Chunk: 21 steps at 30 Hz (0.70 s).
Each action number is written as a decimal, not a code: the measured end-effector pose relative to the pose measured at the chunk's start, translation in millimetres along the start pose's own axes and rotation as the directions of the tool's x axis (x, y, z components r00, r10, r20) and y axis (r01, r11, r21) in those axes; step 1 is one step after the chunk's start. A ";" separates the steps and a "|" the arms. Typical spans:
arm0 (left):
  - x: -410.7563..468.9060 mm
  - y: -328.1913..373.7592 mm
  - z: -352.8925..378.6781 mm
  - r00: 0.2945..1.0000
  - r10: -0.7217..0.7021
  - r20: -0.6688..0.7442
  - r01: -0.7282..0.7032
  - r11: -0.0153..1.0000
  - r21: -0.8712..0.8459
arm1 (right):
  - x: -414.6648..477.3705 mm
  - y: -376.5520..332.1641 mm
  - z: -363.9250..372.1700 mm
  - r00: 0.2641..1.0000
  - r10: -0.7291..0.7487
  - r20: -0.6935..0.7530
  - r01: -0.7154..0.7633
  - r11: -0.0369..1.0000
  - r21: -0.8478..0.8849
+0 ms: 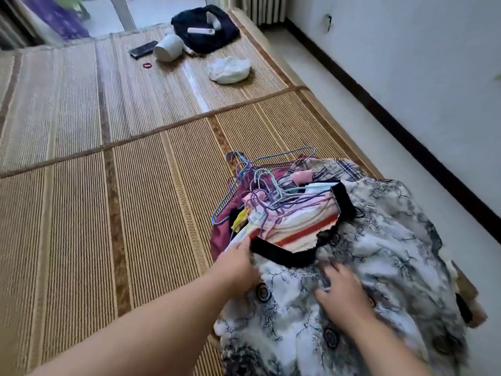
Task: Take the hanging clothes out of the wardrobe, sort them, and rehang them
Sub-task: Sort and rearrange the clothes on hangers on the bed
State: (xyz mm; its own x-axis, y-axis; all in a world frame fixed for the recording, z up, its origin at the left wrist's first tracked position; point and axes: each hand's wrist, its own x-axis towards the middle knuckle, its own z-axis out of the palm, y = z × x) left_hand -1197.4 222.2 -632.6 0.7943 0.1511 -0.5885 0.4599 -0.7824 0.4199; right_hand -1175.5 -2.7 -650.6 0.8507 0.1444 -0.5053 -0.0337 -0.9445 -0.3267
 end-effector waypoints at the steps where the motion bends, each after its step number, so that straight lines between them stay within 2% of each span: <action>1: 10.3 0.4 2.4 0.999 -0.031 -0.005 0.031 0.998 -0.061 | 0.8 0.9 3.5 1.000 0.000 -0.017 0.000 1.000 -0.011; 3: 27.3 1.4 7.5 0.994 -0.109 -0.013 0.107 0.988 -0.107 | 1.9 2.2 9.2 1.000 -0.008 -0.028 0.008 1.000 -0.015; 7: 33.0 5.0 14.9 0.988 -0.150 0.041 0.150 0.989 0.005 | -1.6 1.4 2.7 0.999 -0.035 0.015 0.034 0.999 0.019; 9: 24.3 2.7 16.9 0.991 -0.128 -0.027 0.126 0.990 -0.067 | -7.3 -1.0 -4.6 0.999 -0.036 0.007 0.035 0.999 0.040; 11: 9.2 1.0 13.5 0.988 -0.100 -0.120 0.076 0.980 -0.185 | -12.9 -4.2 -14.4 0.998 -0.024 -0.063 0.027 0.998 0.057; 14: -21.3 -1.3 1.7 0.991 -0.080 -0.104 0.038 0.934 -0.355 | -26.8 -14.5 -32.6 0.990 -0.042 -0.136 0.046 0.998 0.032; 18: -56.5 -6.5 -13.4 0.999 0.032 0.044 -0.014 0.932 -0.362 | -42.7 -32.0 -51.5 0.996 -0.085 -0.001 0.085 0.996 -0.035; 20: -68.3 -4.1 -10.7 0.997 0.051 0.057 -0.017 0.873 -0.487 | -46.4 -37.8 -52.7 0.992 -0.099 0.073 0.106 0.990 -0.095; 21: -71.3 -0.3 -7.3 0.996 0.050 0.075 0.004 0.809 -0.588 | -46.0 -39.5 -51.6 0.989 -0.112 0.095 0.121 0.988 -0.096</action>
State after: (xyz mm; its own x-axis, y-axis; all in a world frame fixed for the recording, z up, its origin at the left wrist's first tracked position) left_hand -1251.3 216.1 -585.8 0.7841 0.0662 -0.6171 0.6086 -0.2771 0.7435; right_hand -1186.2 12.8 -573.2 0.7953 0.2767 -0.5394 0.1199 -0.9440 -0.3076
